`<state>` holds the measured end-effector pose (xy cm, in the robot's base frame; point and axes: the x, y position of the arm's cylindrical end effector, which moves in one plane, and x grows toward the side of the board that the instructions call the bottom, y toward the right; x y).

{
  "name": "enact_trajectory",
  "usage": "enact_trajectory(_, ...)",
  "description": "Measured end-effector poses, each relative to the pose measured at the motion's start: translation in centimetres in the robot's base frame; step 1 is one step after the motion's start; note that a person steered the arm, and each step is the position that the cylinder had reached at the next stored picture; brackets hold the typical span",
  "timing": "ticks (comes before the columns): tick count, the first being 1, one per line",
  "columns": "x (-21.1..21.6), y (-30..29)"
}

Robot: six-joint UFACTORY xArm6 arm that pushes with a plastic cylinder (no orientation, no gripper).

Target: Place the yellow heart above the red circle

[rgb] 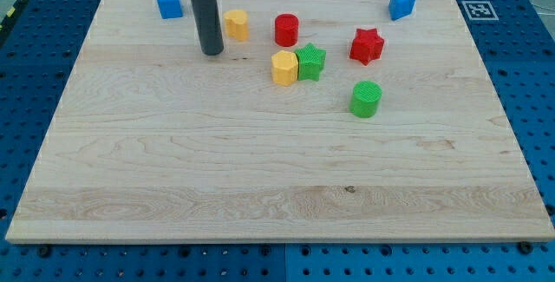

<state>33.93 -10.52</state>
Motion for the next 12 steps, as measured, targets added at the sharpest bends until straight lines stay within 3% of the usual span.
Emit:
enact_trajectory(2,-5.7,0.9)
enact_trajectory(4,-3.4,0.9)
enact_trajectory(6,-7.7,7.8)
enact_trajectory(7,-8.1,10.6)
enact_trajectory(9,-6.1,8.7)
enact_trajectory(12,-4.4,12.9)
